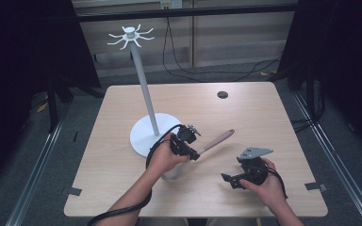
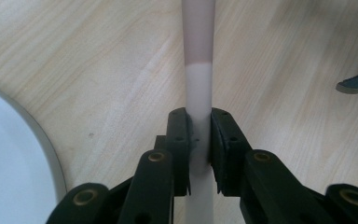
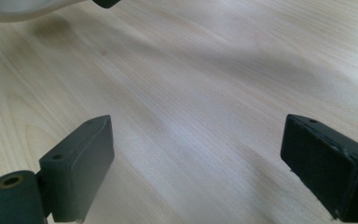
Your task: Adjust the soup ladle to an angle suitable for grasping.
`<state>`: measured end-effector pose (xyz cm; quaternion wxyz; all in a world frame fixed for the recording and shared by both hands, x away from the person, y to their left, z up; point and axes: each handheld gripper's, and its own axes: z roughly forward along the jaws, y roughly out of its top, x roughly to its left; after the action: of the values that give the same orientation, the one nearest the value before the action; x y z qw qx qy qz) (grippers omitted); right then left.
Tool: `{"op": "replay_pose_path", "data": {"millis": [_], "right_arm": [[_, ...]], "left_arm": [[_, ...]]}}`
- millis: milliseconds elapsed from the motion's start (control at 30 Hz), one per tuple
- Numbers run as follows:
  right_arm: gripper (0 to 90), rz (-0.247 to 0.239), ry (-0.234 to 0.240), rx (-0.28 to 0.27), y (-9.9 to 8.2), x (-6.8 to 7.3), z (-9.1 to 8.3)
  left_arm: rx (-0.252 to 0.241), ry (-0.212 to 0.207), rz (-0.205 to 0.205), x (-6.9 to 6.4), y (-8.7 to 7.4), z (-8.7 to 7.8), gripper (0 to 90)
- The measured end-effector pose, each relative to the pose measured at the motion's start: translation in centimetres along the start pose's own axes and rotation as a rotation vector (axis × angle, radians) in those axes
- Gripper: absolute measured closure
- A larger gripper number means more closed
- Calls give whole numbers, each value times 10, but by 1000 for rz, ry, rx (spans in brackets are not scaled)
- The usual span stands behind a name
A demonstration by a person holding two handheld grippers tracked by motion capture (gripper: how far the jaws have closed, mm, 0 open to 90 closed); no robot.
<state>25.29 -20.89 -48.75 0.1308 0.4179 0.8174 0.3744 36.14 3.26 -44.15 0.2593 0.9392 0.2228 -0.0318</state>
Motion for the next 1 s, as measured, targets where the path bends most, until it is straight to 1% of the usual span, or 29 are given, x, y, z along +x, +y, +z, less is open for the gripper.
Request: {"op": "replay_pose_path", "data": {"millis": [67, 200, 267, 300, 333, 367, 400, 467, 500, 533, 567, 600, 767, 800, 833, 867, 900, 933, 967, 1000], "right_arm": [[93, 0, 0, 0, 0, 0, 0], [93, -5, 3, -2, 0, 0, 1], [93, 0, -3, -1, 0, 0, 0], [93, 2, -1, -1, 0, 0, 0], [93, -1, -3, -4, 0, -1, 0], [93, 0, -1, -6, 0, -1, 0], [93, 1, -6, -8, 0, -1, 0], [93, 8, -4, -14, 1, -1, 0], [93, 10, -3, -18, 1, -1, 0], [93, 11, -5, -20, 2, -1, -1], [93, 13, -9, -25, 3, 0, -1], [93, 14, -7, -31, 3, 0, -1], [95, 54, 1, -76, 10, 0, -4], [96, 61, -4, -85, 11, 0, -5], [101, 62, -12, -95, 14, 0, -6], [104, 63, -10, -106, 16, 1, -7], [106, 68, -11, -115, 19, 1, -8], [107, 70, -11, -126, 22, 2, -9], [109, 72, -9, -139, 24, 3, -11], [112, 72, -8, -151, 27, 3, -12]], "left_arm": [[-6, -4, -5, 0, 0, 0, 788], [-6, -2, 9, 0, 1, 0, 787], [-24, 10, 7, -2, 1, -1, 788], [-22, 12, 14, -2, 1, -3, 788], [-38, 7, 4, -2, 1, -4, 788], [-48, 12, 5, -2, 2, -5, 788], [-47, 16, 10, -2, 2, -7, 788], [-76, 20, -5, -4, 1, -9, 788], [-82, 21, 4, -3, 1, -10, 788], [-100, 21, 1, -4, 1, -11, 788], [-103, 28, 10, -5, 0, -12, 788], [-122, 28, 2, -6, 0, -13, 788], [-176, 34, 5, -8, -4, -21, 788], [-194, 38, -7, -10, -4, -22, 788], [-202, 37, -7, -11, -5, -23, 788], [-213, 45, 4, -11, -5, -25, 788], [-224, 52, 2, -13, -5, -27, 788], [-233, 48, -3, -14, -5, -29, 788], [-252, 54, -7, -15, -6, -31, 787], [-260, 57, 0, -15, -6, -33, 788]]}}
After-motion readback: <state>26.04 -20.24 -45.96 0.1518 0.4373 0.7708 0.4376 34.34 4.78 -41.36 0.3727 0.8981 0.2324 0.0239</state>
